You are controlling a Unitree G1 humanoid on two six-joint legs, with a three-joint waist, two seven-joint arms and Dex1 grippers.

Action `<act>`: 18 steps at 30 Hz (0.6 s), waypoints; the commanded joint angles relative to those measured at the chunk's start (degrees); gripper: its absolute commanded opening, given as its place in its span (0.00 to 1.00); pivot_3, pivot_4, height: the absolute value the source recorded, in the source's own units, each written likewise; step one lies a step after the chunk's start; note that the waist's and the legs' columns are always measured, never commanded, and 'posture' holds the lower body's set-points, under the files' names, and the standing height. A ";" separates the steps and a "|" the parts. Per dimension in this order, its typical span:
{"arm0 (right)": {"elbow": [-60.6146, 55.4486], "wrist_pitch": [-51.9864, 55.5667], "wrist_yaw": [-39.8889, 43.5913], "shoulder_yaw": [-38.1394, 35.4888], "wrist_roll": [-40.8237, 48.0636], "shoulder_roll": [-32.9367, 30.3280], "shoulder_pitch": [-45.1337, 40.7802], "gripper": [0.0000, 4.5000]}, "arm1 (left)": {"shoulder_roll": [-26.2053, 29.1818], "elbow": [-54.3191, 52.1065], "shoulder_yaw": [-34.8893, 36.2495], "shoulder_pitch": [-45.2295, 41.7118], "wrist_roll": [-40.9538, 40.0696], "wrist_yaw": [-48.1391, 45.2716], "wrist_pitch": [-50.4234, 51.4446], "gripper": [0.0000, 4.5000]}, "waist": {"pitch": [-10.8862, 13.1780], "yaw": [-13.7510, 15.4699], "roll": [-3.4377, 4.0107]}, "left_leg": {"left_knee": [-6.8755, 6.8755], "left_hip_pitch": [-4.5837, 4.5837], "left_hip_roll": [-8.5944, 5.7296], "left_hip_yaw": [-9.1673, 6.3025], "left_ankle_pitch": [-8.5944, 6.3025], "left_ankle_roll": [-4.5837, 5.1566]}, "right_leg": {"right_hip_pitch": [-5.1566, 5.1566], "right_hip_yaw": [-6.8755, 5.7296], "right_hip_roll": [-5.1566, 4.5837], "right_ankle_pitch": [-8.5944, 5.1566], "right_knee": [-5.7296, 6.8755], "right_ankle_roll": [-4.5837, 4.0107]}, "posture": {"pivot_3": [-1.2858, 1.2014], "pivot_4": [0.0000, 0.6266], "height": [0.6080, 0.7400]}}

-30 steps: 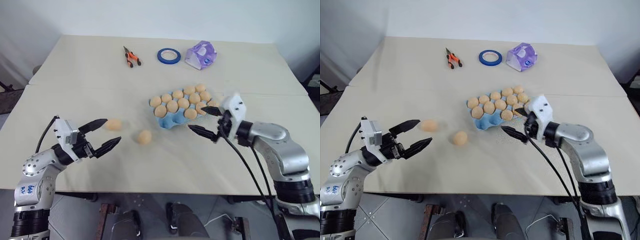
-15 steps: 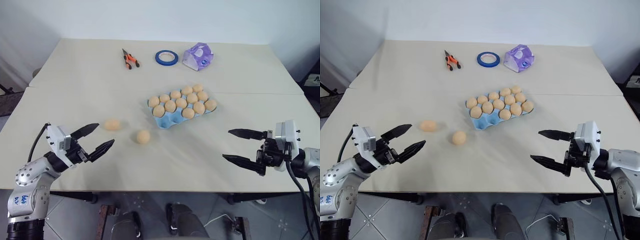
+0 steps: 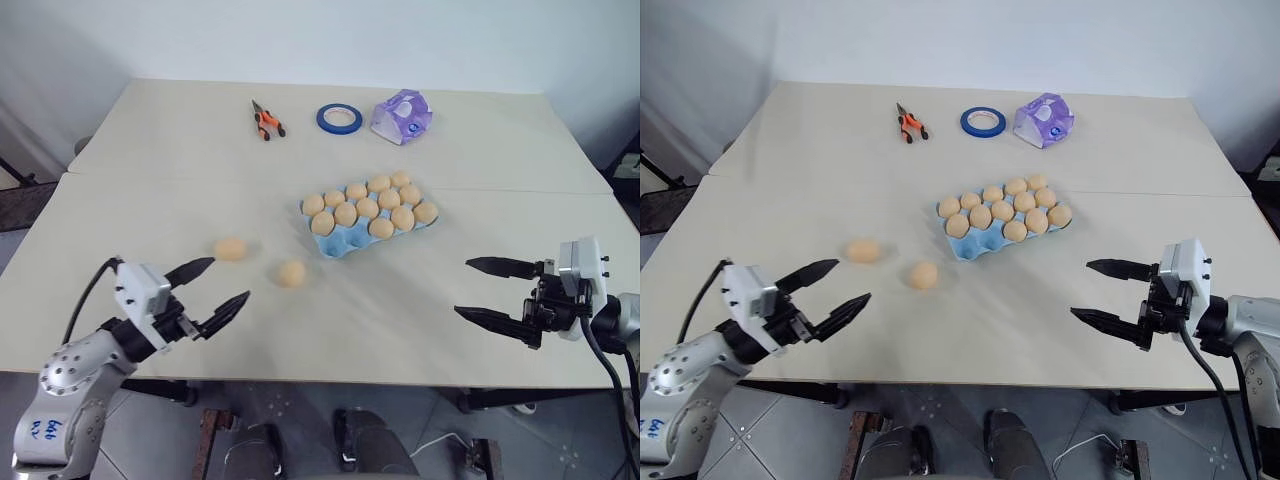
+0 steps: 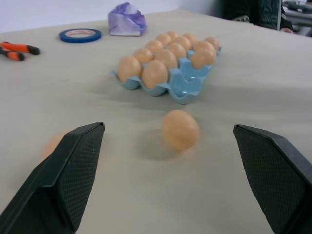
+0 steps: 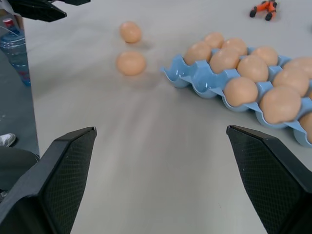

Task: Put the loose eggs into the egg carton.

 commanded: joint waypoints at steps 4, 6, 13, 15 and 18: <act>-2.15 -0.67 -1.72 -0.85 0.65 0.27 0.68 0.99 | -7.22 5.17 -11.89 -8.41 9.18 8.12 1.87 1.00 | 0.00 -0.03 0.00 | 0.05 0.00 -0.17 -0.14 0.05 0.07 | 0.08 0.01 -0.08 0.14 -0.03 0.25 | 0.52 0.24 1.00; -2.97 -0.55 -2.50 -0.80 0.85 0.57 1.19 0.99 | -9.66 9.71 -14.32 -11.26 12.02 9.65 0.47 1.00 | 0.00 -0.04 0.00 | 0.03 0.03 -0.19 -0.15 0.05 0.09 | 0.14 0.01 -0.09 0.43 -0.06 0.78 | 0.52 0.24 1.00; -3.74 -2.95 -1.26 -2.85 3.57 2.87 3.57 0.99 | -13.33 21.22 -16.64 -17.16 17.37 10.36 -3.62 1.00 | 0.00 0.23 0.00 | -0.02 0.02 -0.37 -0.68 0.05 0.09 | 0.15 -0.09 -0.01 0.56 -0.06 0.99 | 0.52 0.24 1.00; -2.70 -4.16 -1.11 -2.57 3.48 3.91 3.64 0.99 | -13.98 23.05 -17.27 -18.17 18.05 9.79 -4.61 1.00 | 0.00 0.30 0.01 | -0.03 0.00 -0.38 -0.76 0.05 0.08 | 0.14 -0.12 0.02 0.55 -0.03 0.99 | 0.52 0.24 1.00; -0.88 -7.06 0.00 -0.62 1.75 5.58 4.59 0.99 | -15.27 27.25 -18.63 -20.53 19.59 9.25 -6.39 1.00 | 0.00 0.68 0.01 | -0.04 -0.03 -0.41 -0.81 0.05 0.09 | 0.16 -0.16 -0.02 0.55 -0.04 1.00 | 0.52 0.24 1.00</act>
